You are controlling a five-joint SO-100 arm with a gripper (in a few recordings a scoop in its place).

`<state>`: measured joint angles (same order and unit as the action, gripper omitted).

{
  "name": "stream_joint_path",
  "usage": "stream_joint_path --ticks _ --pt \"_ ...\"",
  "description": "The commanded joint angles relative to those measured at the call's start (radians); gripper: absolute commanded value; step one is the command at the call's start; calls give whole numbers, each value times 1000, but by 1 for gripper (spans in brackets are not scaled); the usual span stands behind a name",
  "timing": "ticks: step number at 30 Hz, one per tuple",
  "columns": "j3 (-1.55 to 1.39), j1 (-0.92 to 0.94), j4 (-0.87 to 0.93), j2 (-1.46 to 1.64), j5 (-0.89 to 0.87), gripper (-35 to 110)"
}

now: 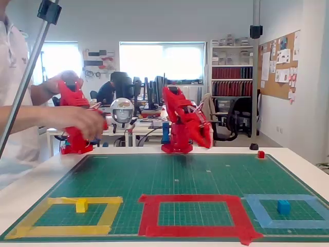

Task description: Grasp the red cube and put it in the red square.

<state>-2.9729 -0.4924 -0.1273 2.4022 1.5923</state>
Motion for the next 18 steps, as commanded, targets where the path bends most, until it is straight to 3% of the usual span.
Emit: stream_joint_path --ticks 1,11,18 --pt "239 -247 -437 -371 28 -2" --pt "331 -620 -853 -707 69 4" --pt "253 -752 -911 -699 69 9"
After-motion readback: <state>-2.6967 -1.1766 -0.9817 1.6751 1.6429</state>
